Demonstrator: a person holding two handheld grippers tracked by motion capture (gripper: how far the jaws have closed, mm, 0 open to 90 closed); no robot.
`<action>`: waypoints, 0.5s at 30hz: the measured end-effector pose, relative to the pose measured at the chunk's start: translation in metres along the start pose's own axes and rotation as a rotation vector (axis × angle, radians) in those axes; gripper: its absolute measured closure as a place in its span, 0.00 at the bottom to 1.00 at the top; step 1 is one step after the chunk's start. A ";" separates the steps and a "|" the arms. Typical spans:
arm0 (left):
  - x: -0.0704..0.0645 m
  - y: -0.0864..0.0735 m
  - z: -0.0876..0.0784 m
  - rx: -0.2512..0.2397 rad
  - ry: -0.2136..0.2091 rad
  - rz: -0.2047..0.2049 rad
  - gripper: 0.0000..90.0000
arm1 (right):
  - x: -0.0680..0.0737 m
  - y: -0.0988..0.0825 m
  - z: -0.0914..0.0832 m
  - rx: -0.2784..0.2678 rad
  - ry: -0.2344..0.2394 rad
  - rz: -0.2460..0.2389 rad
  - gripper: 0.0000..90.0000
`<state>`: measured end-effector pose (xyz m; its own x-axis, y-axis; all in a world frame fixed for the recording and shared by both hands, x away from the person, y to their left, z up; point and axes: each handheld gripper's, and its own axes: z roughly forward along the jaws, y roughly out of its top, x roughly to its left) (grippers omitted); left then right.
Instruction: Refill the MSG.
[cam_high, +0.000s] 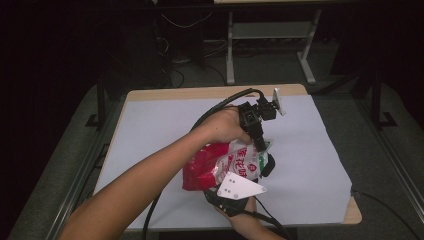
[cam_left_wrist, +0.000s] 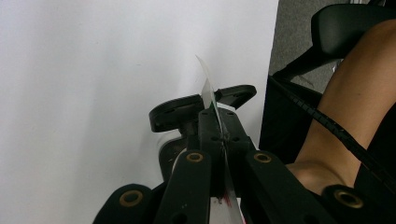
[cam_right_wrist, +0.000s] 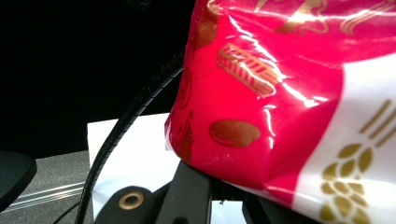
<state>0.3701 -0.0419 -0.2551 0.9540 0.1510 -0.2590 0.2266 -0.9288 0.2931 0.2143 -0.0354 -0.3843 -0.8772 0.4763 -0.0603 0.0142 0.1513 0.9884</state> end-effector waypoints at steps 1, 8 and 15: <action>0.000 0.000 0.000 -0.001 -0.001 -0.002 1.00 | 0.000 0.000 0.000 0.001 0.000 0.001 1.00; 0.000 0.000 0.000 -0.001 0.000 0.000 1.00 | 0.000 0.000 0.000 0.004 -0.001 0.002 1.00; 0.000 -0.002 -0.001 -0.011 -0.006 -0.003 1.00 | 0.000 -0.002 0.001 0.008 0.000 0.001 1.00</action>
<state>0.3703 -0.0399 -0.2550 0.9522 0.1519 -0.2651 0.2317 -0.9246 0.3025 0.2147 -0.0350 -0.3860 -0.8771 0.4766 -0.0597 0.0186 0.1579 0.9873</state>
